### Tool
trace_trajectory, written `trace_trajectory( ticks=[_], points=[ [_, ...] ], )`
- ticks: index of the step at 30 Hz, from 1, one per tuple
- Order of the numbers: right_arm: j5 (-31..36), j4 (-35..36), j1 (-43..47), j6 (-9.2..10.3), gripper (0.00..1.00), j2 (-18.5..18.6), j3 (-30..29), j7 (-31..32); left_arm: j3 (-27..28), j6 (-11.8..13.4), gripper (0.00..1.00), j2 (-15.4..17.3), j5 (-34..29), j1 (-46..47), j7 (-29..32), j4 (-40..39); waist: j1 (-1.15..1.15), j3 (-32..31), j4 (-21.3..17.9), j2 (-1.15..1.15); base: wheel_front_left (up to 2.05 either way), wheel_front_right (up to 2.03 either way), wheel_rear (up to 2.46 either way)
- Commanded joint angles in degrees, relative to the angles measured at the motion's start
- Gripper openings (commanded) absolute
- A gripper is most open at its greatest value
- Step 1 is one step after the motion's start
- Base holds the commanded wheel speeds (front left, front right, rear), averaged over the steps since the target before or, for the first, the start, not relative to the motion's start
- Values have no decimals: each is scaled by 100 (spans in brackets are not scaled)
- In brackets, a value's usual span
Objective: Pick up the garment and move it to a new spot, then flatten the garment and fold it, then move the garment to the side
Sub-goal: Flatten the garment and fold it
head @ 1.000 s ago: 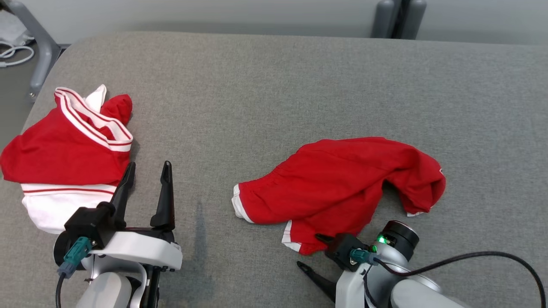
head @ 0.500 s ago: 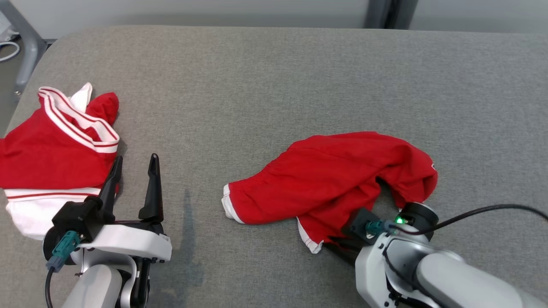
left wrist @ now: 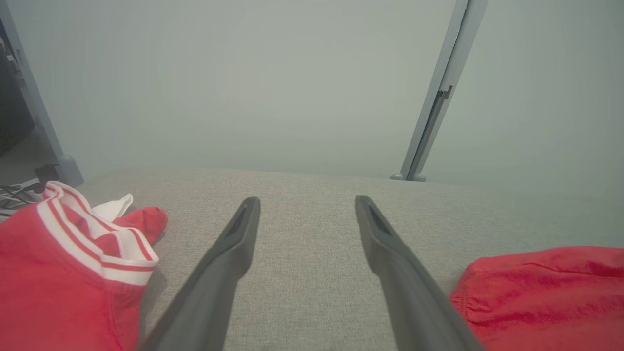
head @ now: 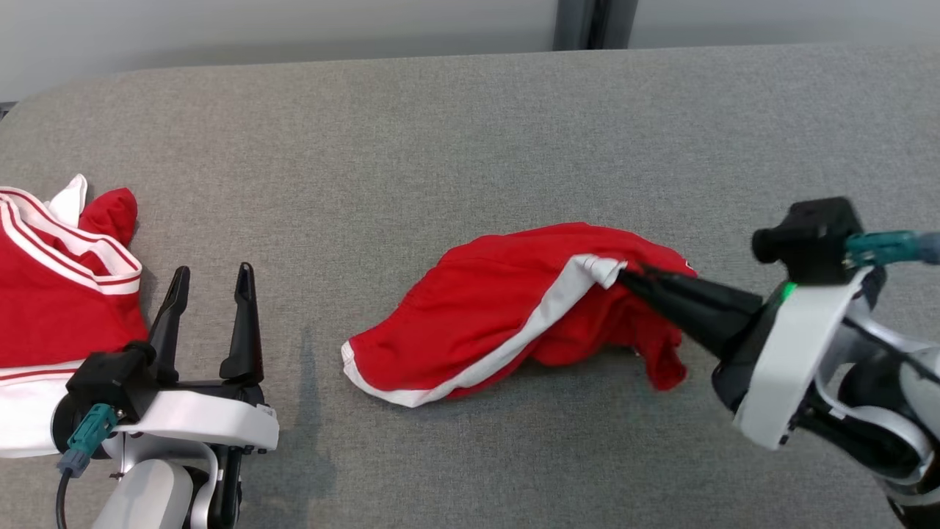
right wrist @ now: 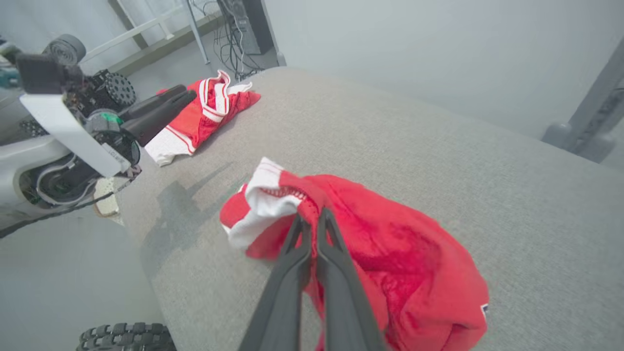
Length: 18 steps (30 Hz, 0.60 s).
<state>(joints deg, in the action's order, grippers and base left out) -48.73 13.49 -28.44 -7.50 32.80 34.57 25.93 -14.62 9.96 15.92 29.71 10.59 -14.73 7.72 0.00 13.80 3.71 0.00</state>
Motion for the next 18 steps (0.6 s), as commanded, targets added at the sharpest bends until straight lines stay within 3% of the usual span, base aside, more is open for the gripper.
trace_trajectory(
  ticks=[1, 5, 9, 13, 18],
  points=[
    [-98, 93, 100, 2, 0, -48, -280, -6, 19, 37, 100, 49, -60, -25, -5, -33, 0, 31, -20, 0, 0, 0, 0],
    [-393, 116, 322, 2, 0, -247, -1132, 33, -12, 38, 100, 60, -57, 71, 28, -73, 0, 113, -19, 0, 0, 0, 0],
    [-487, -321, 440, 2, 0, -422, -1745, -45, -45, 53, 100, 43, -68, 147, 36, -95, 0, 223, 1, 0, 0, 0, 0],
    [-452, -854, 451, 1, 0, -520, -1941, -162, -74, 40, 100, 19, -73, 208, 30, -93, 0, 317, 36, 0, 0, 0, 0],
    [-429, -2115, 296, 2, 0, -708, -1938, -666, -147, -5, 100, -8, -77, 343, 38, -55, 0, 483, 97, 0, 0, 0, 0]
  ],
)
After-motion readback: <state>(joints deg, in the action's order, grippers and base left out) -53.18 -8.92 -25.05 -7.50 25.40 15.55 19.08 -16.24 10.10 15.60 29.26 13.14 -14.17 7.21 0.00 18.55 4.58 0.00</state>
